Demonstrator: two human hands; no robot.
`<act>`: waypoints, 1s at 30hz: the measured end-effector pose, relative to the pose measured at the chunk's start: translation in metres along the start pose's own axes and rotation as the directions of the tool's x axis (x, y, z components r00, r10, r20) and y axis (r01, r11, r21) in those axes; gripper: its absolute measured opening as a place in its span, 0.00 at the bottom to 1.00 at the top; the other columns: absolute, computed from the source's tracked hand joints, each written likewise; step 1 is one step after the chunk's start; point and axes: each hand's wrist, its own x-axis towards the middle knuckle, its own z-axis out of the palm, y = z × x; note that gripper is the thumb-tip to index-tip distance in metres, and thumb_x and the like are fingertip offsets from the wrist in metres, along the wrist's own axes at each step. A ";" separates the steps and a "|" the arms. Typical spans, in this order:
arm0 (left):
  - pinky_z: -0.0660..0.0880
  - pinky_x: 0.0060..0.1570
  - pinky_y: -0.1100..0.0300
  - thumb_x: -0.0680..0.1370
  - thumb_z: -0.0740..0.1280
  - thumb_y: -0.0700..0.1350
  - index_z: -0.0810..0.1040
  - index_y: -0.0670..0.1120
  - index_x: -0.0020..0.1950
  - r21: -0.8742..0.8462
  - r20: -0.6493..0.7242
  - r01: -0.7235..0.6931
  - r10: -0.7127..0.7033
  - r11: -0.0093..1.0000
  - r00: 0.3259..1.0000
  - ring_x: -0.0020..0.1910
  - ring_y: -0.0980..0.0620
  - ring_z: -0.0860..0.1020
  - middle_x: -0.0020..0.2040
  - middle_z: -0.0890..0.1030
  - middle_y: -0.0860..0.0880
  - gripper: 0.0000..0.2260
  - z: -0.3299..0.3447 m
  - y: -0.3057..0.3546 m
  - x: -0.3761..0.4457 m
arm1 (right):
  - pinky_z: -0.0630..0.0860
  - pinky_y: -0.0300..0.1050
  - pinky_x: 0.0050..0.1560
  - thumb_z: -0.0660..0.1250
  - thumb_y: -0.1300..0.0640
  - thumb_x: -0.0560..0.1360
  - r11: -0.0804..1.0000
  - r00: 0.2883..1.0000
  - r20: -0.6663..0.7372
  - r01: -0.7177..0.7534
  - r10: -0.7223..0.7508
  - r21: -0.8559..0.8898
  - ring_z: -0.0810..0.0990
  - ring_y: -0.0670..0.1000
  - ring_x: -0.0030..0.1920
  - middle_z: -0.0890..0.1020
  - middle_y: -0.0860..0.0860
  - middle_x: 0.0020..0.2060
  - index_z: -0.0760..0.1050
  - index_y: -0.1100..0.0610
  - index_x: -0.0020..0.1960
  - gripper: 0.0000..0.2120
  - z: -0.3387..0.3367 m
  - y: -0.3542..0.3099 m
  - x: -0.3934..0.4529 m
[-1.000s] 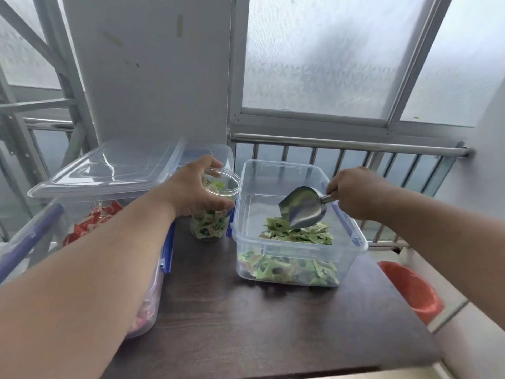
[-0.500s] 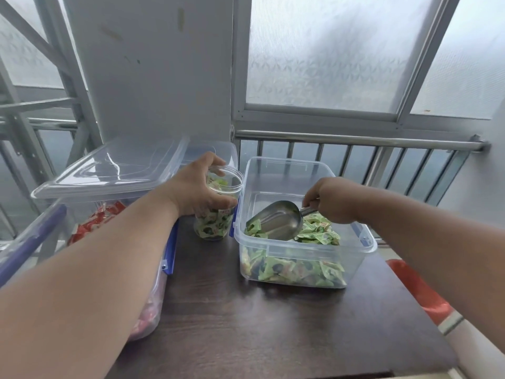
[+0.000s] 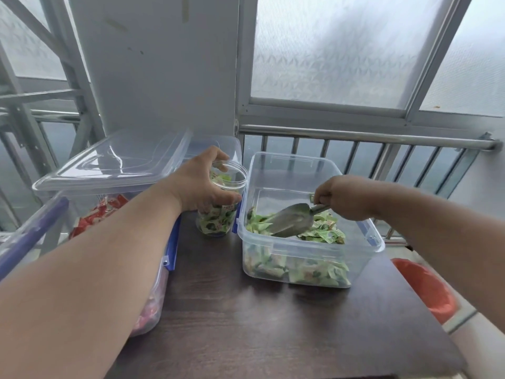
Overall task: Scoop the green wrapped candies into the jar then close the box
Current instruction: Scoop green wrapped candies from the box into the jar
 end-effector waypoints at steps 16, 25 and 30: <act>0.76 0.56 0.57 0.69 0.85 0.54 0.70 0.55 0.74 -0.008 -0.003 0.004 -0.004 1.000 1.000 0.64 0.52 0.77 0.67 0.79 0.56 0.38 0.000 -0.002 0.003 | 0.77 0.53 0.63 0.62 0.58 0.82 0.995 0.996 0.022 -0.088 0.089 -0.038 0.83 0.59 0.55 0.84 0.54 0.54 0.80 0.58 0.57 0.09 0.028 -0.034 0.015; 0.75 0.61 0.57 0.66 0.85 0.58 0.68 0.55 0.77 0.035 -0.012 0.000 0.000 0.999 1.000 0.65 0.52 0.78 0.68 0.79 0.56 0.44 0.001 -0.004 0.003 | 0.74 0.47 0.40 0.63 0.56 0.83 0.769 0.959 -0.041 -0.198 0.279 0.608 0.79 0.56 0.38 0.83 0.55 0.39 0.83 0.57 0.57 0.11 0.035 -0.010 0.040; 0.76 0.66 0.54 0.64 0.85 0.63 0.64 0.54 0.80 0.047 -0.019 0.023 -0.023 0.999 1.000 0.64 0.52 0.78 0.70 0.78 0.55 0.50 0.001 -0.004 0.002 | 0.77 0.53 0.40 0.64 0.56 0.84 0.728 0.937 -0.196 -0.081 0.288 0.681 0.80 0.57 0.39 0.84 0.57 0.42 0.82 0.50 0.55 0.08 -0.003 -0.001 0.025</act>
